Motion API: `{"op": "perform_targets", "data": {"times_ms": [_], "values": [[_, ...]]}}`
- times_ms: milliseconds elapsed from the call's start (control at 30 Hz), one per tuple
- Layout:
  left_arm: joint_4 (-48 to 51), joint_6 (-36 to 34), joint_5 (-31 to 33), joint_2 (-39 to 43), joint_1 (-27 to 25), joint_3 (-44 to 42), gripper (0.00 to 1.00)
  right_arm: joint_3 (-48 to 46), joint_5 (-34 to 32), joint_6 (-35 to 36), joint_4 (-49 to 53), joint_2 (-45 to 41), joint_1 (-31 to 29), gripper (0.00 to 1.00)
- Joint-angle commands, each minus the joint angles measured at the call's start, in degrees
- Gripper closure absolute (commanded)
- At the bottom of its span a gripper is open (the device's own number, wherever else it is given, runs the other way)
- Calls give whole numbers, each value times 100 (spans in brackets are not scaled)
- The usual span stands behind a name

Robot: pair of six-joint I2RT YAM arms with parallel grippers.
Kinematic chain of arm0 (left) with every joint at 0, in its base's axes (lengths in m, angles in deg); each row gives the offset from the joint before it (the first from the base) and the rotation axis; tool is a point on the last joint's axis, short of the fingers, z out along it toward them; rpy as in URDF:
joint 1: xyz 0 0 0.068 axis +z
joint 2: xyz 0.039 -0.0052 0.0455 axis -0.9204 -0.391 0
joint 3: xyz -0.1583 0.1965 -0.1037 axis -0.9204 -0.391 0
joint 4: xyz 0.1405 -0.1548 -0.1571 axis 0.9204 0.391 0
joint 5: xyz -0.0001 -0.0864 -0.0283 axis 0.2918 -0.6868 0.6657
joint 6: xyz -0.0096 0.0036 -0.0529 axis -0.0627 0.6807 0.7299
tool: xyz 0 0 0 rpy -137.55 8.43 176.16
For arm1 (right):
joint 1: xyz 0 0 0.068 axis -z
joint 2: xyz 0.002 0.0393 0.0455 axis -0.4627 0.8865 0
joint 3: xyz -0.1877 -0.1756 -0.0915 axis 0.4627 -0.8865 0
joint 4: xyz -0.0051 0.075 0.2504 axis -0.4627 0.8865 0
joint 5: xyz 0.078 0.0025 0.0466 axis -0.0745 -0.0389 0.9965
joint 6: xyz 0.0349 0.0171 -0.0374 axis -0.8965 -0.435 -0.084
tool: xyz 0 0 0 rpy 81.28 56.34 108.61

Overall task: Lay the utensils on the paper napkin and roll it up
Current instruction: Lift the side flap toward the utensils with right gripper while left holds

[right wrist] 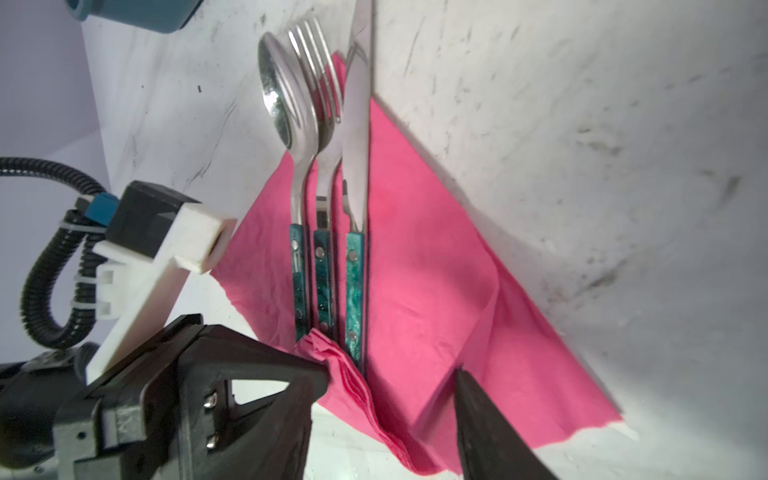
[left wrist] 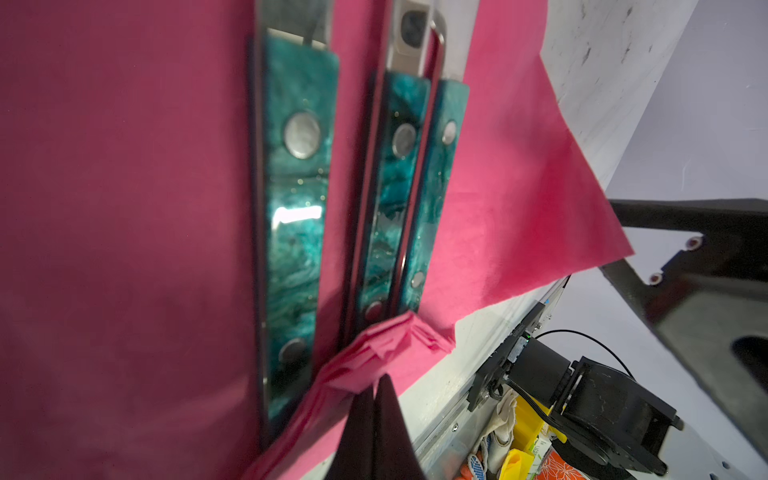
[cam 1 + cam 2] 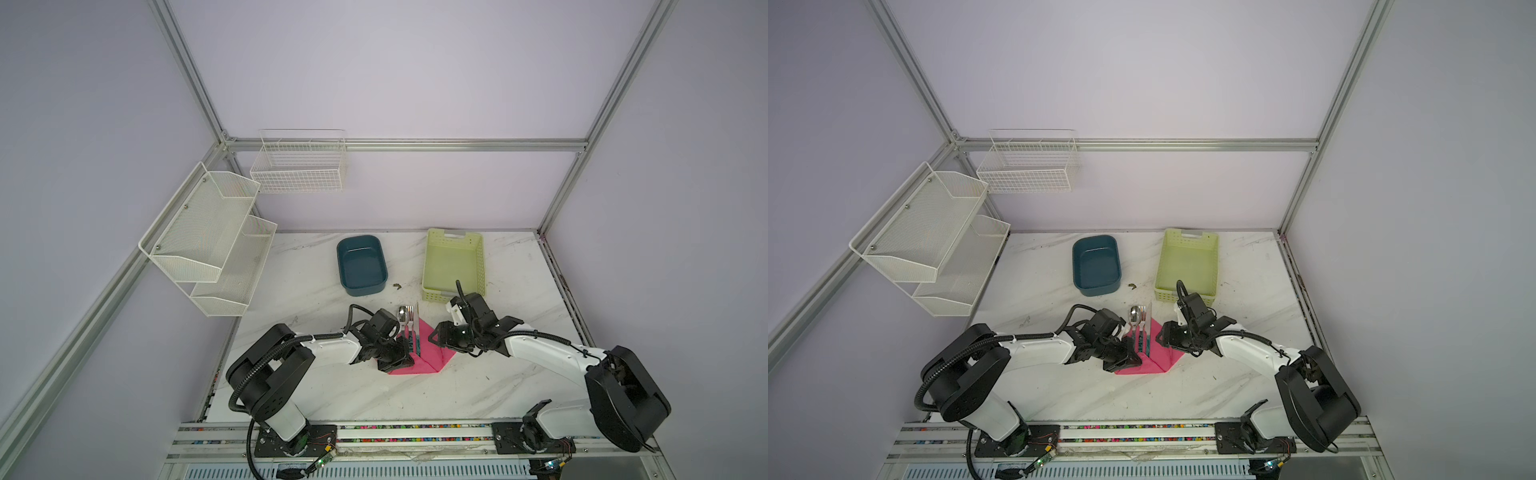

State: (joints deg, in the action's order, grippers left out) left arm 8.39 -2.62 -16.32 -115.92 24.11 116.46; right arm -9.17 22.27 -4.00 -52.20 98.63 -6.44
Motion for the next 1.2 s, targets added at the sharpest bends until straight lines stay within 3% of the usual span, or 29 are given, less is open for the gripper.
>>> {"op": "perform_targets", "data": {"times_ms": [0, 133, 333, 567, 833, 1000, 1167], "values": [[115, -138, 14, -55, 25, 378, 100, 83, -794, -78, 598, -1, 38, 43], [150, -155, 13, -55, 29, 371, 100, 207, -1445, 12, 1110, 172, 37, 43], [132, -155, 13, -69, 25, 377, 100, 147, -1328, 33, 1233, 218, 42, 43], [133, -155, -3, -77, 29, 377, 100, -50, -204, 311, 873, 681, 42, 46], [143, -155, 15, -81, 33, 388, 100, -410, 667, -233, -635, 580, 59, 48], [141, -155, -21, -143, 38, 429, 100, -506, 1021, -321, -1367, 429, 154, 48], [142, -155, -12, -160, 33, 458, 100, -536, 742, -64, -1410, 176, 375, 48]]}}
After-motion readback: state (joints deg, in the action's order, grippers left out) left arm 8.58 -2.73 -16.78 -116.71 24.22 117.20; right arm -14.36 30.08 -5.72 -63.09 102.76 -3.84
